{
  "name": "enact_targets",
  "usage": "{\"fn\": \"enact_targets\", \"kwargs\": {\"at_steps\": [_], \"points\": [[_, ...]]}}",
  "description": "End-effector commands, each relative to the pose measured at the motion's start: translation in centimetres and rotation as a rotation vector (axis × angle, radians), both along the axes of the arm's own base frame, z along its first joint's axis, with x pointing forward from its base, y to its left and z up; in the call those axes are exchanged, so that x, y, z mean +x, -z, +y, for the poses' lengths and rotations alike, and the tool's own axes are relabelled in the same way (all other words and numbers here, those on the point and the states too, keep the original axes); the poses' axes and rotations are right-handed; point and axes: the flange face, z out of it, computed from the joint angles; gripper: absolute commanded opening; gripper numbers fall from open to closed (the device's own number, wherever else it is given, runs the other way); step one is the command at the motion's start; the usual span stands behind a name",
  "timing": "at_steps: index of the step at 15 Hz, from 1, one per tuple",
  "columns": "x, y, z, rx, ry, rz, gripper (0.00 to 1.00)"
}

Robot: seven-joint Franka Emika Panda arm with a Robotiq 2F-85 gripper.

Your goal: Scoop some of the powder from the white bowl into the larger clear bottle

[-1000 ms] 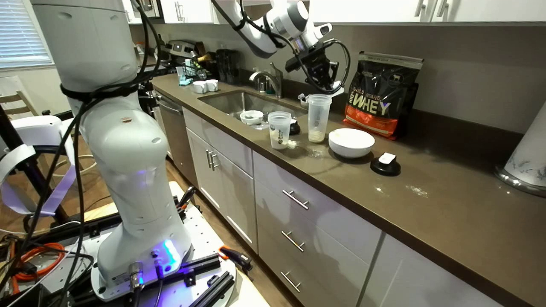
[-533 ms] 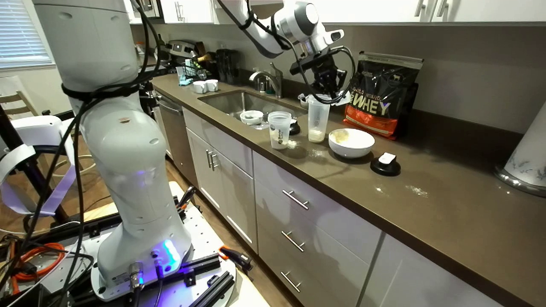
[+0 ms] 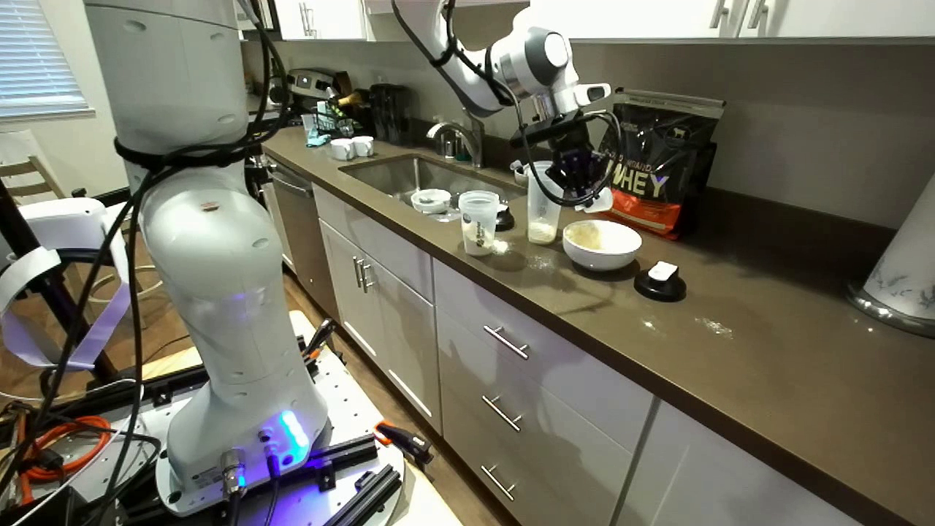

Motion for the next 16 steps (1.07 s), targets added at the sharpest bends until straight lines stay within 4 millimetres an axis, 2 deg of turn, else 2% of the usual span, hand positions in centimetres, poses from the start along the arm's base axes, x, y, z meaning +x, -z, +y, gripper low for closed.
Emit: {"fn": "enact_targets", "kwargs": {"at_steps": [1,9,16], "points": [[1.8,1.6,-0.7,0.002,0.042,0.056,0.02],[3.9,4.8,-2.5,0.004,0.124,0.171,0.02],[3.9,5.7,-3.2,0.046,0.204,0.279,0.02]]}}
